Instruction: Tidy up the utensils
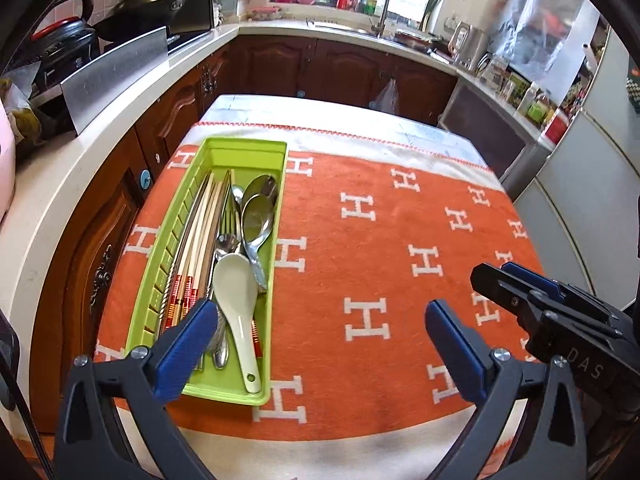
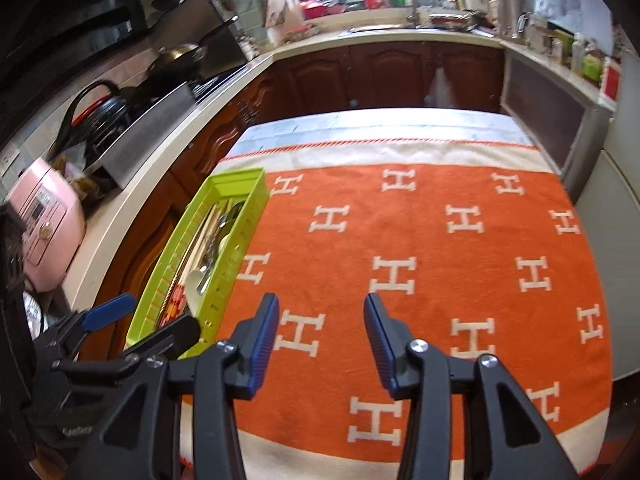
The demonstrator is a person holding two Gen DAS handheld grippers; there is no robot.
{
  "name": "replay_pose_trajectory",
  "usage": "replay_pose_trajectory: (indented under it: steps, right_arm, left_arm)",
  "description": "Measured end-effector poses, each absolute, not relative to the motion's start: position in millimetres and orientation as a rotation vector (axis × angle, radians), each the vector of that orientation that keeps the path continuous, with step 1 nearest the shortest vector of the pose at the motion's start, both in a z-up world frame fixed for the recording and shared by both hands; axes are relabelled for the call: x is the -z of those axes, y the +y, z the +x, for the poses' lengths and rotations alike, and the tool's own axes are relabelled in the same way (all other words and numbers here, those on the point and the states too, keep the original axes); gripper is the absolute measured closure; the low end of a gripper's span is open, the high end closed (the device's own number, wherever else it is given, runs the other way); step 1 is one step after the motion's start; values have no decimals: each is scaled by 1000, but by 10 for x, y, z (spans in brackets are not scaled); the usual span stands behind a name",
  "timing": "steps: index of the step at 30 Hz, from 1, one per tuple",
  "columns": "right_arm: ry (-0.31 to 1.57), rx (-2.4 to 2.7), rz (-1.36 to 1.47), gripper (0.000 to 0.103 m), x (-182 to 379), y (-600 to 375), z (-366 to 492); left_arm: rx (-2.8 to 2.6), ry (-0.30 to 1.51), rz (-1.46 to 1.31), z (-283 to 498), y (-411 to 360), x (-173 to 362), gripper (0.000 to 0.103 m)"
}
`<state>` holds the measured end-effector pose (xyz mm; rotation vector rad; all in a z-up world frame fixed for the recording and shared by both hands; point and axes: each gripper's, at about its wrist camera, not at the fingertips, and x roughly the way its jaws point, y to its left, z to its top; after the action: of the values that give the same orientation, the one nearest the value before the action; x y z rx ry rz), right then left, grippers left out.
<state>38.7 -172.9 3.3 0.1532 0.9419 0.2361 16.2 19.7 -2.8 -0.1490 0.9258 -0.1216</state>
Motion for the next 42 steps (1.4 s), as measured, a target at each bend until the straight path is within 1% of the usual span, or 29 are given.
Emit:
replay_pose_trajectory:
  steps: [7, 12, 27, 42]
  right_arm:
    - [899, -183, 140, 59, -159, -1778, 308]
    - [909, -166, 148, 59, -155, -1804, 292]
    - [879, -131, 133, 58, -219, -1872, 114]
    - [870, -120, 113, 58, -225, -1847, 88]
  left_arm:
    - [87, 912, -132, 136, 122, -28, 1]
    - [71, 891, -118, 96, 79, -93, 1]
    - [23, 928, -111, 81, 48, -93, 1]
    - [-21, 911, -69, 56, -6, -119, 1]
